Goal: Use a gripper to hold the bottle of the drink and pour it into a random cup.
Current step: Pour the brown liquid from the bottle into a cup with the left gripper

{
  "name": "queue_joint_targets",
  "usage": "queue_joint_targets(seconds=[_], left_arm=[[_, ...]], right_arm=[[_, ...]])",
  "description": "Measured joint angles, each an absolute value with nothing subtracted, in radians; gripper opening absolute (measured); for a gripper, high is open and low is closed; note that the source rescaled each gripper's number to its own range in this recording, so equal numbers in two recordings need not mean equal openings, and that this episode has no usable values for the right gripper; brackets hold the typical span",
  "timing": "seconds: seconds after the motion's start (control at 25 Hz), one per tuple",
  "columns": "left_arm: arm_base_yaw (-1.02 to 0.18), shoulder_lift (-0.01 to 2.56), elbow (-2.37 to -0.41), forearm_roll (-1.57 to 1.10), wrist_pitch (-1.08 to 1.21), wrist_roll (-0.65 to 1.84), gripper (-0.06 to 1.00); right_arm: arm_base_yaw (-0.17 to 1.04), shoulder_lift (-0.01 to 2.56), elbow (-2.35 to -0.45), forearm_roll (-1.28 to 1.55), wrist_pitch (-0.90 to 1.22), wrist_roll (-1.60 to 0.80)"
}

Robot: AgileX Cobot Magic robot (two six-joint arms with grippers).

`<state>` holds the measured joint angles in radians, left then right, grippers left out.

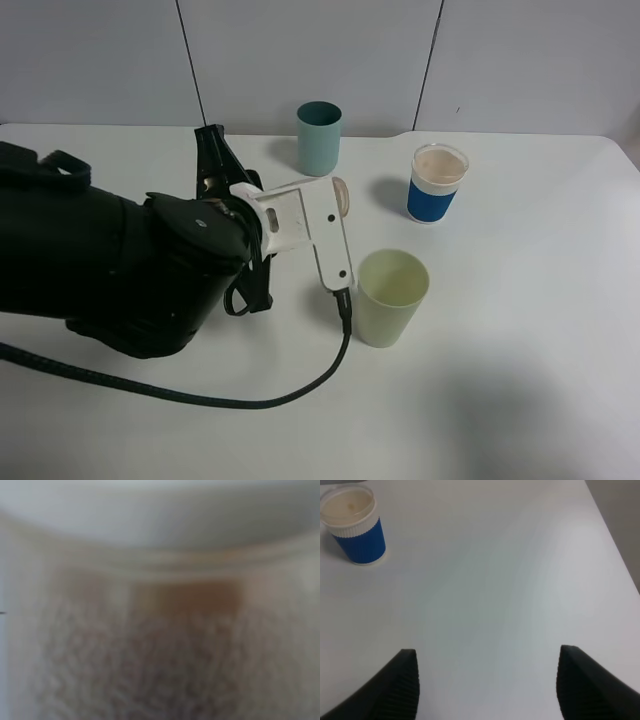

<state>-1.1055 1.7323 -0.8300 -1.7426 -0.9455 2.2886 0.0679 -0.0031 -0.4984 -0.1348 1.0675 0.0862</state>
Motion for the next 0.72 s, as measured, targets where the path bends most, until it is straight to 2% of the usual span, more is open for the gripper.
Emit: queue_joint_targets(seconds=[0.72], left_arm=[[-1.157,1.808,-0.895,-1.748,-0.993,2.397,0.05]], right_arm=[[0.068,-0.003,-0.498,-0.135,1.067,0.086]])
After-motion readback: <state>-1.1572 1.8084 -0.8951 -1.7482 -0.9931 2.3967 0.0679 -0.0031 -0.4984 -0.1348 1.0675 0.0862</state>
